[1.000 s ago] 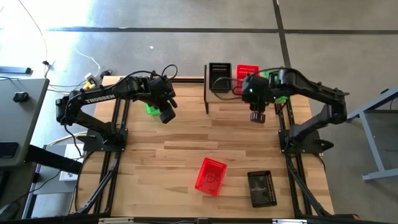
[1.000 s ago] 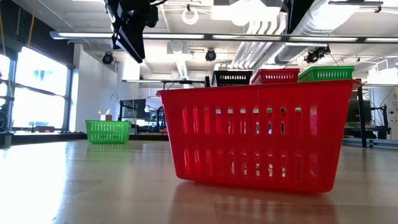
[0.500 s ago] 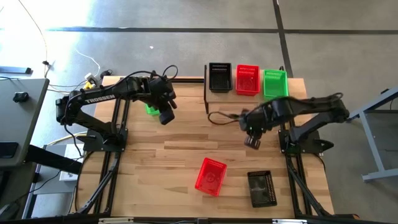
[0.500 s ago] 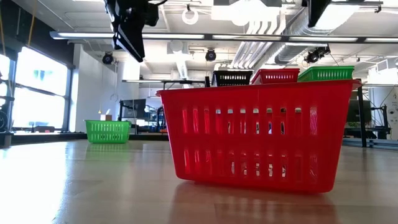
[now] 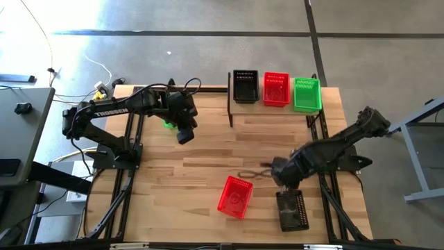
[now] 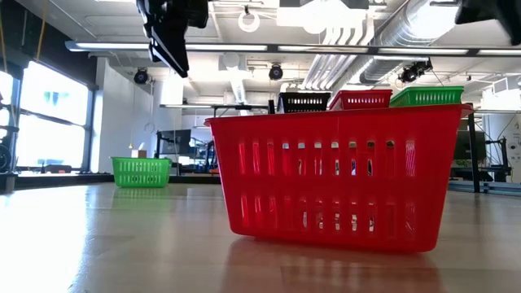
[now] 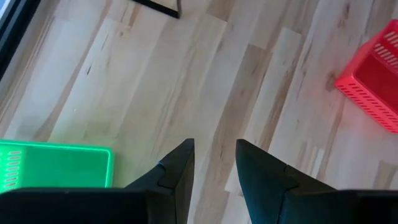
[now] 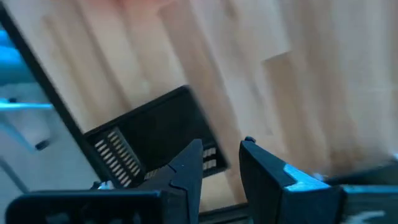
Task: Stack baskets on shelf by color
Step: Stack the black bin on top of the black bin on the shelf
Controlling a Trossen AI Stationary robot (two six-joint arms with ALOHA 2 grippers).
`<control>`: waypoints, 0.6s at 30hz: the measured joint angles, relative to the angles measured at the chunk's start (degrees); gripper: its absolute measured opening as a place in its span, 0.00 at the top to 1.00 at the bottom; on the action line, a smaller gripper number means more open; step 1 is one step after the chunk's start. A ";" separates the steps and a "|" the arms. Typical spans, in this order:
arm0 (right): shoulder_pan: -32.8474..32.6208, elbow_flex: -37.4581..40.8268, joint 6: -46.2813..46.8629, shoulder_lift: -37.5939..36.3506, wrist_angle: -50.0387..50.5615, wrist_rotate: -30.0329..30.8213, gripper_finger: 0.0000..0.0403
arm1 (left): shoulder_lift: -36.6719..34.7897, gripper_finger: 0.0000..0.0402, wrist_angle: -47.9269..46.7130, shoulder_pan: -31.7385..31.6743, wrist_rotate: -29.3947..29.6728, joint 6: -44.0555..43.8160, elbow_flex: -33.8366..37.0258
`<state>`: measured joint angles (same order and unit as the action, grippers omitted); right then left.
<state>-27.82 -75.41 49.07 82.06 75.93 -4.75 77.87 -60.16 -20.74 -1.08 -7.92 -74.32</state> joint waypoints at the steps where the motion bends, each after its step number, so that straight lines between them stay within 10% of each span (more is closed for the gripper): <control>1: -1.24 0.93 0.80 0.00 -1.44 -0.26 0.77 | 0.00 0.73 -0.01 0.34 0.00 0.00 0.00; 18: -10.64 11.30 2.28 0.07 -12.46 4.08 0.77 | 0.01 0.73 0.02 7.68 -0.01 -3.57 0.00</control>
<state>-38.46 -64.11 51.35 82.13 63.47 -0.67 77.87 -60.14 -13.06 -1.09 -11.49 -74.32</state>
